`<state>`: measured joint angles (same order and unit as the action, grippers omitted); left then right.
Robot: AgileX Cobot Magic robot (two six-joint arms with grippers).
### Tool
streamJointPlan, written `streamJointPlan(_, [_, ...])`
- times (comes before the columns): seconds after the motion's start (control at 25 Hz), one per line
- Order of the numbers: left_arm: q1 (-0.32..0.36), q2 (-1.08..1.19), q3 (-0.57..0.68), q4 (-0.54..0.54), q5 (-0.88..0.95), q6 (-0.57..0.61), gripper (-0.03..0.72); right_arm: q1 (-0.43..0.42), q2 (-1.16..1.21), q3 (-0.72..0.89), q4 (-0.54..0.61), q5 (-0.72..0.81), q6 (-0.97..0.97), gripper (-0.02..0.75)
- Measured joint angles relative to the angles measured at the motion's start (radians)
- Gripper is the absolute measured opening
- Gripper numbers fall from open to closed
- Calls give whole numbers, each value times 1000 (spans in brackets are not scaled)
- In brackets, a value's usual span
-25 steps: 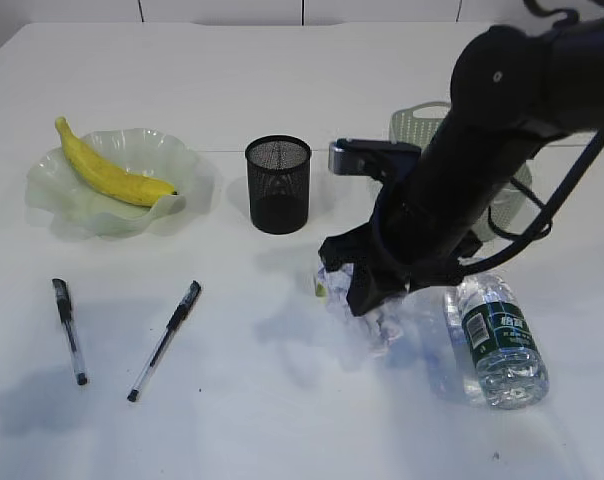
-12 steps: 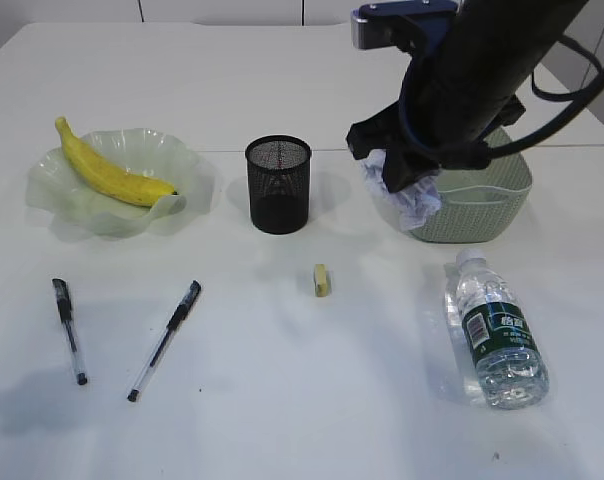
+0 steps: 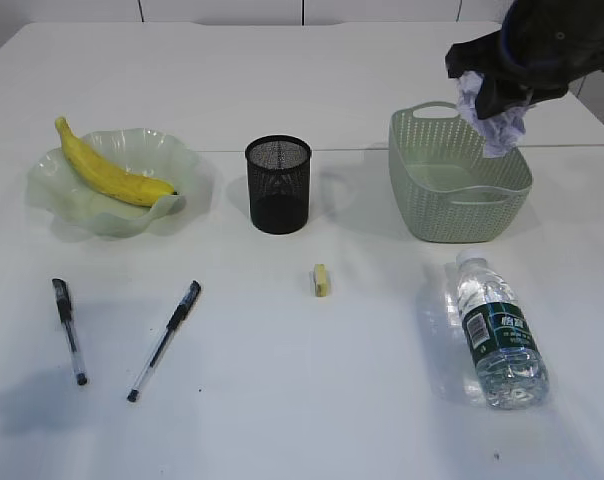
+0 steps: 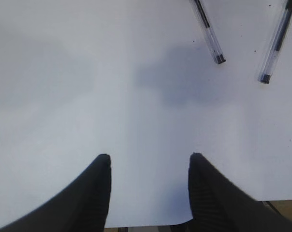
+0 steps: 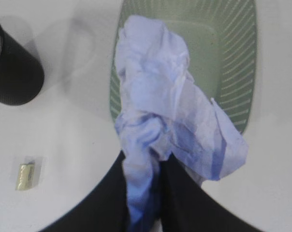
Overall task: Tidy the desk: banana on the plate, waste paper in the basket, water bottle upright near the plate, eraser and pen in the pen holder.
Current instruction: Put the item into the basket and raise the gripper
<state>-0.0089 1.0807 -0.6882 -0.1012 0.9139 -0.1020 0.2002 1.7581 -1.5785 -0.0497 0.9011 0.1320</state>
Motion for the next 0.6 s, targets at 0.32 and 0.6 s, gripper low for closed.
streamJointPlan(0.32, [0,0,0,0,0,0,363,-54,9,-1,-2,-143,12,117])
streamJointPlan(0.6, [0,0,0,0,0,0,363,-54,143,-84,-2,-173,19,120])
